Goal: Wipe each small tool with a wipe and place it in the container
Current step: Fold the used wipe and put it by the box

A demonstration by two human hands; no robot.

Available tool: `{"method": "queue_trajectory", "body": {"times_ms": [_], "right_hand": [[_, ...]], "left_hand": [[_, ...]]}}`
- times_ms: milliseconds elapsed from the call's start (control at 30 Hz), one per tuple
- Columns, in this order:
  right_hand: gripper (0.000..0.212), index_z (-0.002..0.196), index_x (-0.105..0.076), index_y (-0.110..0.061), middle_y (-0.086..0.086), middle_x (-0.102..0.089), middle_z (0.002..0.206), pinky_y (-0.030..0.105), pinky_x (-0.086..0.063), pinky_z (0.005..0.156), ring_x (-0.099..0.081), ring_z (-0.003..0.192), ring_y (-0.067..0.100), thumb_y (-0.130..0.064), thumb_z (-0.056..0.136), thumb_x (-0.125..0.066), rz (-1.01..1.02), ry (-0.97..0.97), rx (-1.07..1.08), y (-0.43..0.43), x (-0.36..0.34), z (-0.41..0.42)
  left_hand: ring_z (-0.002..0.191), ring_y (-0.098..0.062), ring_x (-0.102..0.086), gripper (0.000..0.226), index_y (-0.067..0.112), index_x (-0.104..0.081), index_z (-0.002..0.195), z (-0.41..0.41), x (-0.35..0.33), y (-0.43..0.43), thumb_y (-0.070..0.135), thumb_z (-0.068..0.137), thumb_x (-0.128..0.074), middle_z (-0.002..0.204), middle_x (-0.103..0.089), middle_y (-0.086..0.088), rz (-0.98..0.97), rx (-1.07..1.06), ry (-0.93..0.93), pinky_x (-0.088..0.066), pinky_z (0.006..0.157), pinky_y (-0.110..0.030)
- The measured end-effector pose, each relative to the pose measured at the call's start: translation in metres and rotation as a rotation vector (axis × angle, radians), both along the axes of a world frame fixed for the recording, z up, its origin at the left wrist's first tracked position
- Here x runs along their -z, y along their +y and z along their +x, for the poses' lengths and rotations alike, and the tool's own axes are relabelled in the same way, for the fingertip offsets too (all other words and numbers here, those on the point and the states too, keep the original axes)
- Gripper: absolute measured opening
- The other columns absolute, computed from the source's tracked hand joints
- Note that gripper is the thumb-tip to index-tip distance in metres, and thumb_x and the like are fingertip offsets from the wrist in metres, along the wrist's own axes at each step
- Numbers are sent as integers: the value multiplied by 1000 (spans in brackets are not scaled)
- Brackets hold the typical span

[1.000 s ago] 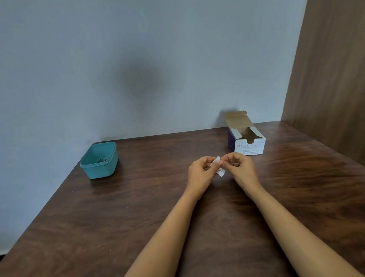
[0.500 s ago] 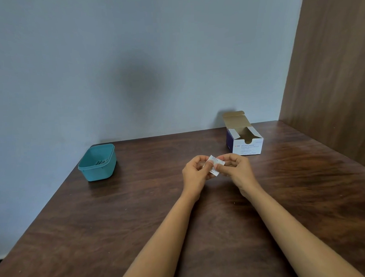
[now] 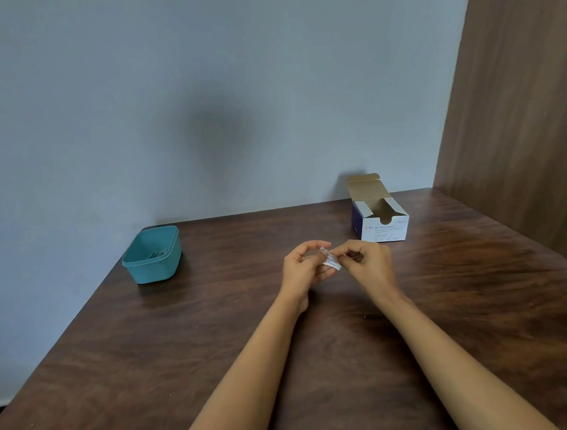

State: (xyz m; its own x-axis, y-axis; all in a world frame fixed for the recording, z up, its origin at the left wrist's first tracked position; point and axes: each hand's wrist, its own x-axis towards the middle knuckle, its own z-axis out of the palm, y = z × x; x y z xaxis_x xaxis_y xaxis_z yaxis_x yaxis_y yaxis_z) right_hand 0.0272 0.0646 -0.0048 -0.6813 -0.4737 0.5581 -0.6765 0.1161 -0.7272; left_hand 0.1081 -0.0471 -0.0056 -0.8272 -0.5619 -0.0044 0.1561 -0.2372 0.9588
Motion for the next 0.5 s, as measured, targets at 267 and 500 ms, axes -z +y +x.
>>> {"method": "queue_trajectory", "body": {"times_ms": [267, 500], "right_hand": [[16, 87, -77, -10, 3, -72, 85, 4, -46, 68, -60, 73, -1, 3, 80, -69, 100, 155, -21, 0, 5, -6], [21, 91, -77, -12, -4, -69, 91, 3, -46, 71, -62, 79, 0, 3, 81, -66, 141, 212, -90, 0, 3, -4]], "left_hand": [[85, -26, -73, 16, 2, -71, 100, 2, -4, -4, 9, 92, -59, 96, -73, -21, 128, 54, 9, -61, 71, -29], [89, -23, -72, 18, 1, -67, 107, 3, 2, -6, 2, 90, -61, 101, -72, -18, 73, 26, 30, -60, 74, -27]]}}
